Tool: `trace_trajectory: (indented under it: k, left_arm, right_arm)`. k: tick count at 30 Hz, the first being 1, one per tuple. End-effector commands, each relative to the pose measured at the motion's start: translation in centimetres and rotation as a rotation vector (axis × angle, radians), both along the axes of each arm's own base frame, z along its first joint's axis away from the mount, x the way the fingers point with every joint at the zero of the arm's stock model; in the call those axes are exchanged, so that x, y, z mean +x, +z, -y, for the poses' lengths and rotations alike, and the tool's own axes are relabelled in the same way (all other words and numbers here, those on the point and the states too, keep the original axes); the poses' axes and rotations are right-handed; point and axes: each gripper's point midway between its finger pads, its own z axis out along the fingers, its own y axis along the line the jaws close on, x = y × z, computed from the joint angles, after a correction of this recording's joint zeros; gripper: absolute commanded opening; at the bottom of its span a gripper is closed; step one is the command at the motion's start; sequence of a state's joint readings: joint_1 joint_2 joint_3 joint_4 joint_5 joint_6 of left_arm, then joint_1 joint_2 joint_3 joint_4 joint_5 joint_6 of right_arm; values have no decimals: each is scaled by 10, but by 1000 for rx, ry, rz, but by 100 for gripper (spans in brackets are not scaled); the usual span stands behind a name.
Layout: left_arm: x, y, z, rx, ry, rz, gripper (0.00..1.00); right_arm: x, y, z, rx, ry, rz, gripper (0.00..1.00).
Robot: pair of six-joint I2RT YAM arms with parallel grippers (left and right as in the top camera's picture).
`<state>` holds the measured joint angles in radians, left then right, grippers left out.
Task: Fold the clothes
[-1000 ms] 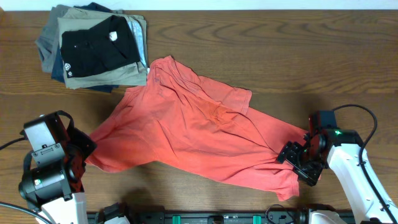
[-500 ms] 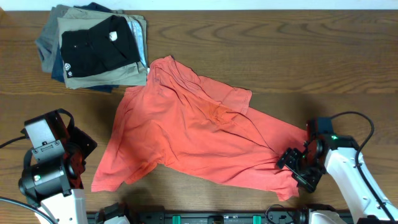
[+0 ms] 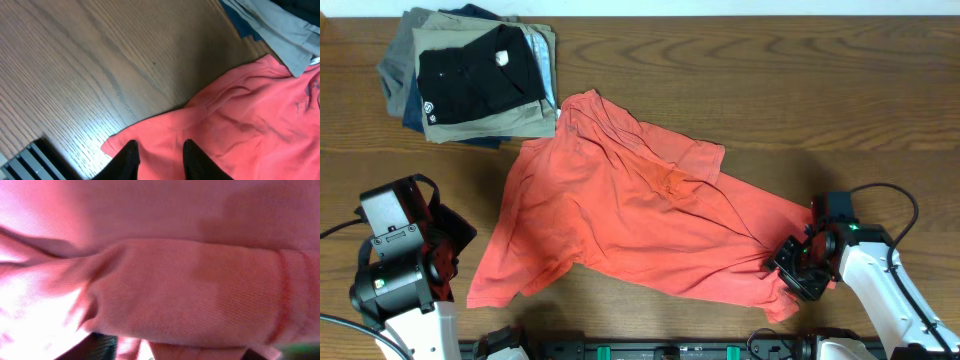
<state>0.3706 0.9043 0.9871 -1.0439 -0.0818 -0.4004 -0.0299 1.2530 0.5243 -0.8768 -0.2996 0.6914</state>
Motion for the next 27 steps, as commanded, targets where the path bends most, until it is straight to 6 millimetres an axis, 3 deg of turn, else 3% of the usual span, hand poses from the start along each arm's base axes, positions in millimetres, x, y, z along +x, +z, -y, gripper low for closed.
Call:
trace_trajectory:
  k: [1, 3, 7, 12, 16, 22, 27]
  left_arm:
    - [1, 3, -2, 1, 12, 2, 32]
    - [1, 2, -2, -4, 9, 1, 33]
    - [3, 0, 0, -16, 4, -6, 33]
    - [4, -4, 0, -28, 1, -19, 33]
    - [6, -8, 0, -34, 1, -36, 33]
    - [7, -12, -1, -41, 1, -54, 33]
    - [9, -13, -1, -42, 1, -55, 33]
  right_arm:
    - [5, 0, -4, 35, -20, 14, 25]
    - [7, 0, -3, 25, -20, 24, 2]
    - [16, -1, 1, 3, -19, 62, 1]
    - [58, 13, 4, -12, -6, 219, 2]
    - [105, 48, 8, -36, 47, 391, 2]
    - [180, 116, 9, -54, 95, 583, 1]
    - [228, 153, -13, -13, 207, 609, 1]
